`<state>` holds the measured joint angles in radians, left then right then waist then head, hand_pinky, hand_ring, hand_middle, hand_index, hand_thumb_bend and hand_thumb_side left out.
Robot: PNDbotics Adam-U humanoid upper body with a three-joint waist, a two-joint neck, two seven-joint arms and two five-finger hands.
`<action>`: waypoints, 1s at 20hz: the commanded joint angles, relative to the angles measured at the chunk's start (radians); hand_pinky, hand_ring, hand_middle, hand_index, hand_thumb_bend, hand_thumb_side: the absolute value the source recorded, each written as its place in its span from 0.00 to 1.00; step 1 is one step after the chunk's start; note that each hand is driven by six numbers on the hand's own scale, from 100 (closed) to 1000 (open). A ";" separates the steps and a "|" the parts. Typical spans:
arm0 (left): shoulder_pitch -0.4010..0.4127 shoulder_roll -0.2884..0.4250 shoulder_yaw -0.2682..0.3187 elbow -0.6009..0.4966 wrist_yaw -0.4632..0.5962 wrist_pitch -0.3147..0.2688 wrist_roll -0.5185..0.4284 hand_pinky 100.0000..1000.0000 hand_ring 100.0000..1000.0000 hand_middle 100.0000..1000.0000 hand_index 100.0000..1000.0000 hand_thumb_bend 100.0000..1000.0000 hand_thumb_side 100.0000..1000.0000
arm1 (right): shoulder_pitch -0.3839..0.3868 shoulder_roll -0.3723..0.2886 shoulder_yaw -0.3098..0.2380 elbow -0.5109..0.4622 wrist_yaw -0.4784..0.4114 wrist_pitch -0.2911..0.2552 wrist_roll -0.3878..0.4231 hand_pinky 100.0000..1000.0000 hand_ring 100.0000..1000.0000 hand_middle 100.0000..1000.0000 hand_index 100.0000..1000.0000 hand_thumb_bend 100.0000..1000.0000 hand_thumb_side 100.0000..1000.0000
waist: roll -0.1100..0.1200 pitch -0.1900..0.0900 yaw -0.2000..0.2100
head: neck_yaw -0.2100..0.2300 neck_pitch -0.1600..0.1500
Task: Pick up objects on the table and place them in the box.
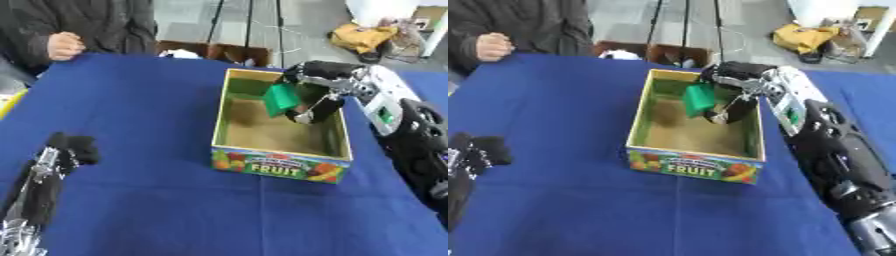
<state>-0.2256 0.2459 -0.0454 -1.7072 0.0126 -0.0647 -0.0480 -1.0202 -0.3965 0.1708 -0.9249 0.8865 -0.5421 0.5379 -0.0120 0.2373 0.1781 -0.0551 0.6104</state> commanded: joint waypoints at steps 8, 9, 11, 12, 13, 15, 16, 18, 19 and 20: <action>-0.004 0.010 0.003 -0.012 0.002 0.000 0.000 0.65 0.55 0.51 0.69 0.34 1.00 | -0.003 -0.033 -0.003 -0.030 -0.022 -0.022 0.010 0.83 0.78 0.79 0.77 0.38 0.34 | 0.010 -0.022 -0.020 | 0.005 -0.006; -0.003 0.010 0.003 -0.012 0.002 0.000 0.000 0.65 0.55 0.51 0.69 0.34 1.00 | 0.000 -0.035 -0.007 -0.033 -0.032 -0.021 0.003 0.82 0.76 0.78 0.77 0.38 0.35 | 0.011 -0.023 -0.023 | 0.006 -0.006; -0.001 0.010 0.005 -0.012 0.002 0.000 0.002 0.65 0.55 0.51 0.69 0.34 1.00 | 0.007 -0.040 -0.028 -0.053 -0.056 -0.016 -0.019 0.80 0.73 0.76 0.77 0.28 0.44 | 0.015 -0.023 -0.033 | 0.010 -0.005; 0.001 0.010 0.007 -0.012 0.002 0.000 0.003 0.65 0.55 0.51 0.69 0.34 1.00 | 0.010 -0.044 -0.043 -0.071 -0.069 -0.014 -0.032 0.79 0.71 0.74 0.76 0.26 0.46 | 0.017 -0.024 -0.040 | 0.013 -0.004; 0.002 0.010 0.008 -0.011 0.001 -0.001 0.005 0.65 0.55 0.51 0.69 0.34 1.00 | 0.015 -0.049 -0.057 -0.090 -0.083 -0.010 -0.045 0.78 0.68 0.73 0.75 0.16 0.50 | 0.019 -0.024 -0.047 | 0.016 -0.003; 0.005 0.011 0.012 -0.011 0.001 -0.001 0.009 0.65 0.55 0.51 0.68 0.34 1.00 | 0.024 -0.061 -0.093 -0.132 -0.109 0.008 -0.071 0.74 0.63 0.69 0.72 0.05 0.52 | 0.022 -0.025 -0.063 | 0.024 -0.002; 0.006 0.011 0.014 -0.011 0.001 -0.001 0.011 0.65 0.55 0.51 0.68 0.34 0.99 | 0.031 -0.071 -0.112 -0.154 -0.123 0.020 -0.085 0.71 0.60 0.67 0.72 0.00 0.57 | 0.024 -0.025 -0.072 | 0.028 -0.001; 0.007 0.010 0.018 -0.010 0.000 -0.001 0.014 0.65 0.55 0.51 0.68 0.34 1.00 | 0.055 -0.094 -0.155 -0.198 -0.150 0.046 -0.112 0.66 0.56 0.67 0.72 0.05 0.51 | 0.025 -0.025 -0.086 | 0.033 0.000; 0.008 0.010 0.019 -0.009 -0.001 -0.001 0.016 0.65 0.55 0.51 0.68 0.34 1.00 | 0.071 -0.107 -0.174 -0.221 -0.164 0.059 -0.126 0.66 0.56 0.67 0.73 0.04 0.51 | 0.025 -0.024 -0.091 | 0.034 0.000; 0.010 0.011 0.022 -0.009 -0.002 -0.001 0.018 0.65 0.55 0.51 0.68 0.34 1.00 | 0.089 -0.123 -0.190 -0.242 -0.178 0.072 -0.140 0.65 0.56 0.68 0.73 0.04 0.52 | 0.025 -0.023 -0.100 | 0.042 -0.001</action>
<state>-0.2102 0.2459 -0.0354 -1.7067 0.0118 -0.0641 -0.0355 -0.9167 -0.4744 0.0109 -1.1229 0.7336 -0.4834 0.4169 0.0114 0.2338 0.0751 -0.0198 0.6111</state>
